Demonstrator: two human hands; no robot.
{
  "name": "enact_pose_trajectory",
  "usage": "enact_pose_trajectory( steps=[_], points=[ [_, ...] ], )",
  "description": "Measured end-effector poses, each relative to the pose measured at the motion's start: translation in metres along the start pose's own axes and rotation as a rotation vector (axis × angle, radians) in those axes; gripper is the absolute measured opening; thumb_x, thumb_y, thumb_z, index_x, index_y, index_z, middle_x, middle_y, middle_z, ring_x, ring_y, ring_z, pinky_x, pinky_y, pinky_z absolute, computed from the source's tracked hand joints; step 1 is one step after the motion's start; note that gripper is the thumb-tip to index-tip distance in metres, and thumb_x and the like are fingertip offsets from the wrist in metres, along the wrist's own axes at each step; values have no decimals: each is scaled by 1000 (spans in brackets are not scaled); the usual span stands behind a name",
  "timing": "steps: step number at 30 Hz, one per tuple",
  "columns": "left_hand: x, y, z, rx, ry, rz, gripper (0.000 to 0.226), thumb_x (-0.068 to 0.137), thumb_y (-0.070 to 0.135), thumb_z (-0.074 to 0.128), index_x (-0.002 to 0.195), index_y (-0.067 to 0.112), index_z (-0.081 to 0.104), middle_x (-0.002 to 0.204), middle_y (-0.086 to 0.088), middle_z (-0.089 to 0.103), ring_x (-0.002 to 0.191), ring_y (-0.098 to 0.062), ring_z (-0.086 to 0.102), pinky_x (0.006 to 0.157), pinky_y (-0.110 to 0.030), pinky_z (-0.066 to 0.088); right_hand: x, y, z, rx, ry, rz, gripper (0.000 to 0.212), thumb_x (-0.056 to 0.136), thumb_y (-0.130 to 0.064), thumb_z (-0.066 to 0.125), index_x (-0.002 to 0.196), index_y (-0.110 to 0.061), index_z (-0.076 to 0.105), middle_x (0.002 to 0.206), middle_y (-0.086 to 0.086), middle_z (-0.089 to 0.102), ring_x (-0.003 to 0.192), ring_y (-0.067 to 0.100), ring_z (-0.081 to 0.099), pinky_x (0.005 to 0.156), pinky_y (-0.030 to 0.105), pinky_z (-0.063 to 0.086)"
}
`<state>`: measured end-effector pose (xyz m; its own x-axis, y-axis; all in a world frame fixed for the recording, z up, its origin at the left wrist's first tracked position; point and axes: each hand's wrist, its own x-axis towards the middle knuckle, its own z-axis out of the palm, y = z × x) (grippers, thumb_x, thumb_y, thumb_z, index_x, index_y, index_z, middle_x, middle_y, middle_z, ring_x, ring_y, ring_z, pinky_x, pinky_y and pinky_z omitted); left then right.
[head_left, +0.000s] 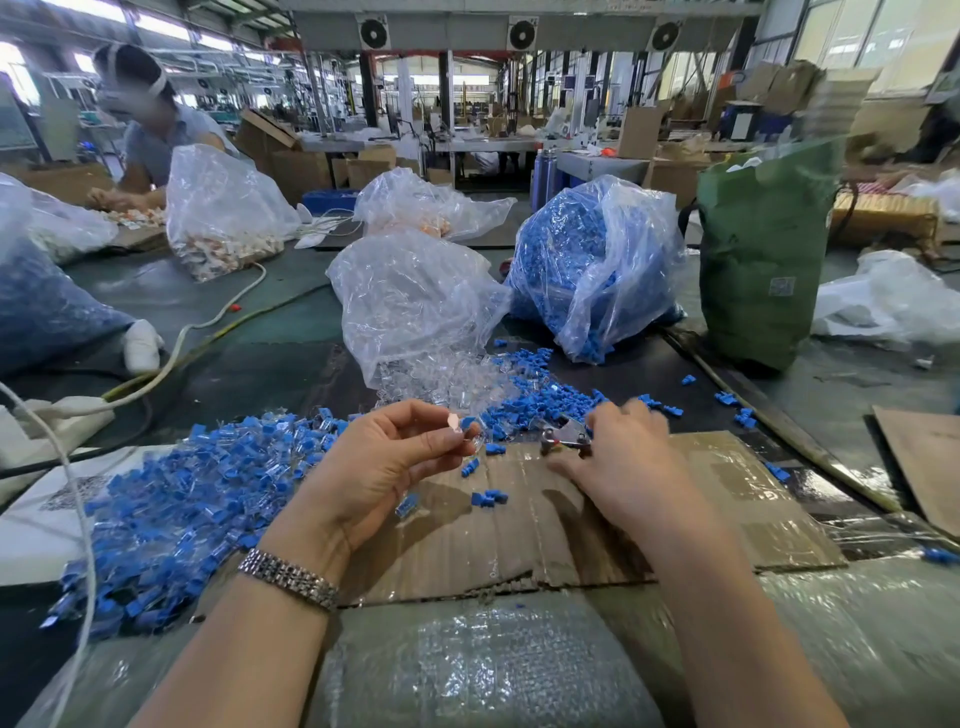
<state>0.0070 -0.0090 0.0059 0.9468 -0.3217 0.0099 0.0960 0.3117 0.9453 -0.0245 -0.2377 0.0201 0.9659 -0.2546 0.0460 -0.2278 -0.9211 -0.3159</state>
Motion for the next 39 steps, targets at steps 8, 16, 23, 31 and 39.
enact_pose_trajectory(
  steps=[8, 16, 23, 31, 39],
  points=[
    [1, -1, -4, -78, -8, -16, 25, 80, 3, 73, 104, 3, 79, 114, -25, 73, 99, -28, 74, 80, -26, 60, -7, 4, 0, -161, -86, -27, 25, 90, -41, 58, 84, -18, 49, 105, 9, 54, 93, 24, 54, 79, 38, 42],
    [3, 0, -5, -183, 57, 2, 22, 78, 1, 73, 99, 3, 78, 114, -23, 73, 103, -28, 74, 79, -28, 61, -16, -18, -18, 553, -421, -105, 16, 93, -7, 52, 94, -8, 68, 59, 2, 69, 55, 14, 67, 67, 31, 56],
    [6, -1, -9, -74, 37, 44, 27, 73, 13, 81, 100, 14, 81, 112, -11, 77, 102, -19, 73, 81, -26, 59, -24, -36, -24, 676, -640, -201, 18, 103, -14, 52, 103, 2, 62, 85, 8, 74, 84, 25, 74, 91, 49, 58],
    [7, -6, -7, 8, 34, 72, 28, 74, 13, 79, 101, 10, 80, 111, -16, 76, 104, -25, 72, 101, -41, 54, -27, -42, -23, 603, -617, -253, 21, 104, -21, 51, 95, -6, 62, 88, 10, 75, 76, 16, 73, 95, 53, 55],
    [3, -6, -3, 79, 82, 78, 39, 60, 25, 85, 97, 14, 82, 107, -16, 77, 107, -29, 70, 106, -49, 49, -25, -46, -3, 530, -454, -238, 49, 102, -45, 52, 93, 0, 67, 62, -1, 59, 56, 15, 57, 61, 31, 50]
  ],
)
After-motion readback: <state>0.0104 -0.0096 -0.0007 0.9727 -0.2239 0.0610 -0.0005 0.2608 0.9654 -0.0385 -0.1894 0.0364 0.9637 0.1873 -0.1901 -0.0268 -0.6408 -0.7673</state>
